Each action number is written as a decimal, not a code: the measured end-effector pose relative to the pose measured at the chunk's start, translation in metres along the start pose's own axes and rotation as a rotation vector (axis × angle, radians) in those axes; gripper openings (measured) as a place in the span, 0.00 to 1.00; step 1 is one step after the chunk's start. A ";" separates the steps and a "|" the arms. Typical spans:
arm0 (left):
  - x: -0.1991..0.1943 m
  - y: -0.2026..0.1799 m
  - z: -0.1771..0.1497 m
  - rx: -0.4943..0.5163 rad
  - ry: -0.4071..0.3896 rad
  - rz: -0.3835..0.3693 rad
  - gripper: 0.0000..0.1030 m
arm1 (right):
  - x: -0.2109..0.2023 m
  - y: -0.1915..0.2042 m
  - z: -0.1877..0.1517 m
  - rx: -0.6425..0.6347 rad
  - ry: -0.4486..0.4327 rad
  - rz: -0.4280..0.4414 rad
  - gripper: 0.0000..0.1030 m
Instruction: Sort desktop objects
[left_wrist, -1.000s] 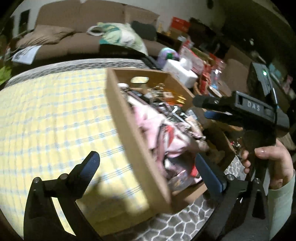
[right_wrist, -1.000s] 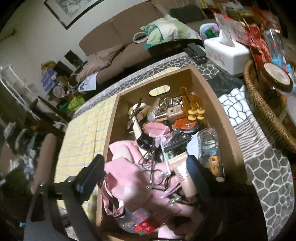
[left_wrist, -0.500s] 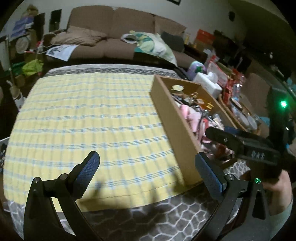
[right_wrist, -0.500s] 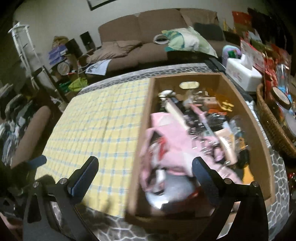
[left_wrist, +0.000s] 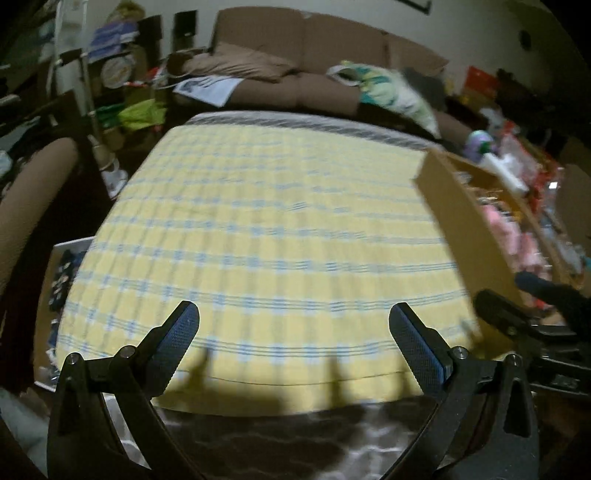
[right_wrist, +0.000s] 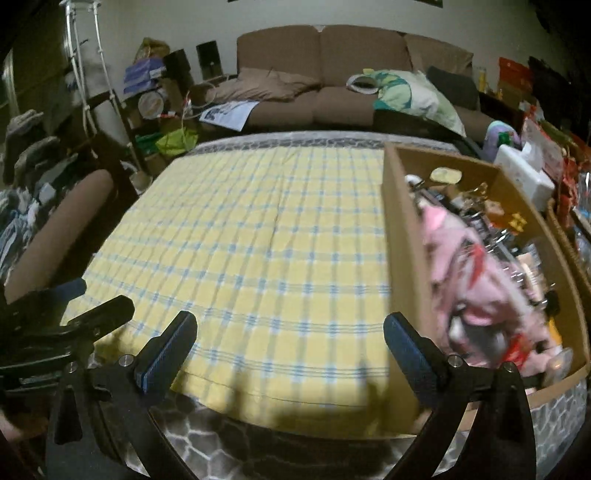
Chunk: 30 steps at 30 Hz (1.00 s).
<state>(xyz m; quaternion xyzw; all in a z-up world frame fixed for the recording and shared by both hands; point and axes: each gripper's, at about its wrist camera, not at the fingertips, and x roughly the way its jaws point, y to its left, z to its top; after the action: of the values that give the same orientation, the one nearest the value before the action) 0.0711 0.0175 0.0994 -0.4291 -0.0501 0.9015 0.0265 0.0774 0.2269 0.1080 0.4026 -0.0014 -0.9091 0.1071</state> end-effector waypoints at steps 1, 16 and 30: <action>0.005 0.005 -0.001 -0.005 0.003 0.010 1.00 | 0.006 0.005 -0.001 0.001 0.004 0.001 1.00; 0.067 0.041 -0.038 -0.009 0.072 0.132 1.00 | 0.093 0.024 -0.033 0.046 0.121 -0.082 1.00; 0.078 0.038 -0.043 0.010 0.069 0.129 1.00 | 0.106 0.030 -0.047 0.020 0.096 -0.138 1.00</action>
<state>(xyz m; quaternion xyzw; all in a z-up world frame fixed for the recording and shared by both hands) 0.0557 -0.0100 0.0081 -0.4619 -0.0168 0.8863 -0.0279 0.0488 0.1804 0.0016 0.4459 0.0223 -0.8939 0.0403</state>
